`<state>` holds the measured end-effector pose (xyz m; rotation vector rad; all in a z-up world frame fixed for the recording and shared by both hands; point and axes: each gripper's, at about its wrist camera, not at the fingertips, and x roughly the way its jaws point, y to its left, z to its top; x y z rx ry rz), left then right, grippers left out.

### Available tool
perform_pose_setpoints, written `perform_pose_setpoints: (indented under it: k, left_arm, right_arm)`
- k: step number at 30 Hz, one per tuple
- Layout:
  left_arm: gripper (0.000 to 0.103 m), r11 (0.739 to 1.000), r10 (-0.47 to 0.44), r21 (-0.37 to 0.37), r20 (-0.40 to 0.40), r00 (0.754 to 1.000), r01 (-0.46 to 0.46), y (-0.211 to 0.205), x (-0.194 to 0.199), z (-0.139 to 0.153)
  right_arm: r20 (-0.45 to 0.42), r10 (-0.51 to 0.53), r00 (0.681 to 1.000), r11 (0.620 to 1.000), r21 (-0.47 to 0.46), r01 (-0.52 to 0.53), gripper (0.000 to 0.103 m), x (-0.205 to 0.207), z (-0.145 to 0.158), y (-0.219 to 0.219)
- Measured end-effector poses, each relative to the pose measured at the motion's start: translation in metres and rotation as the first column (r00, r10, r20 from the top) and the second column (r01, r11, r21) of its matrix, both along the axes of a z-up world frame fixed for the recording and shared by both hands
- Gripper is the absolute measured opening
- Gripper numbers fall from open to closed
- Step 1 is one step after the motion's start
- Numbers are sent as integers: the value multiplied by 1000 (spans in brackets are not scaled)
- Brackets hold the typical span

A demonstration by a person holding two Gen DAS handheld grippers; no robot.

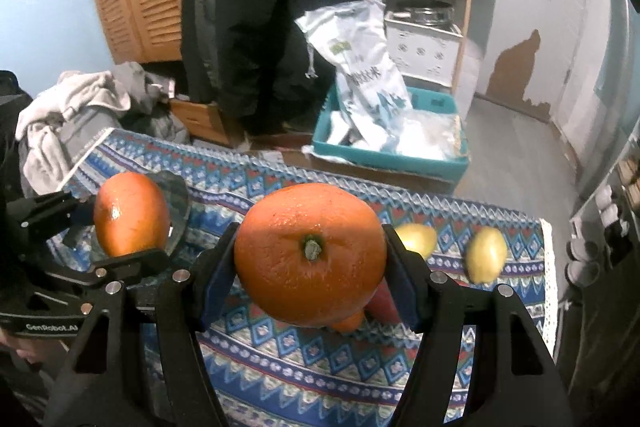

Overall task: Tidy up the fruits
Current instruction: 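Lift both held oranges and carry them over the glass bowl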

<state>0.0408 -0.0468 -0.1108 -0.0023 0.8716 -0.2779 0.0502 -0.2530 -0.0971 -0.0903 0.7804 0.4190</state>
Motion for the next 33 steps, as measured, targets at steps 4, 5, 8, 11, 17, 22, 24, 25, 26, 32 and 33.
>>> perform_pose_setpoints:
  k: [4,5,8,11,17,22,24,25,26,32,33]
  left_arm:
    - [68,1000,21,0,16,1000,-21,12,-3,5]
    - [68,1000,28,-5,17,999,-28,17,-3,6]
    - [68,999,49,-19,19,999,-48,30,-5,10]
    - [68,997,74,-28,28,997,-73,42,-7,13]
    - [68,992,123,-47,35,992,-121,66,-11,14]
    - [68,986,159,-62,18,987,-158,87,-12,8]
    - [68,983,174,-61,11,985,-173,95,-12,5]
    - [68,982,180,-60,8,984,-179,98,-12,4]
    - [68,981,186,-61,5,982,-186,102,-12,2]
    - [68,971,233,-56,-15,972,-233,127,-12,-10]
    - [68,969,240,-57,-22,971,-241,131,-12,-12]
  right_arm:
    - [7,25,1000,1000,10,-25,68,0,6,13]
    - [9,32,999,999,12,-32,68,0,8,17]
    - [16,50,999,999,12,-50,68,2,12,30]
    - [20,72,997,997,18,-73,68,3,15,43]
    - [15,117,993,993,29,-117,68,8,18,71]
    - [5,155,988,988,29,-155,68,11,17,94]
    - [-4,169,986,985,29,-169,68,13,14,102]
    - [-8,177,984,984,30,-177,68,14,13,108]
    - [-12,185,983,982,31,-185,68,16,12,113]
    - [-46,228,973,973,33,-226,68,26,0,141]
    - [-52,233,971,972,30,-232,68,27,-3,146]
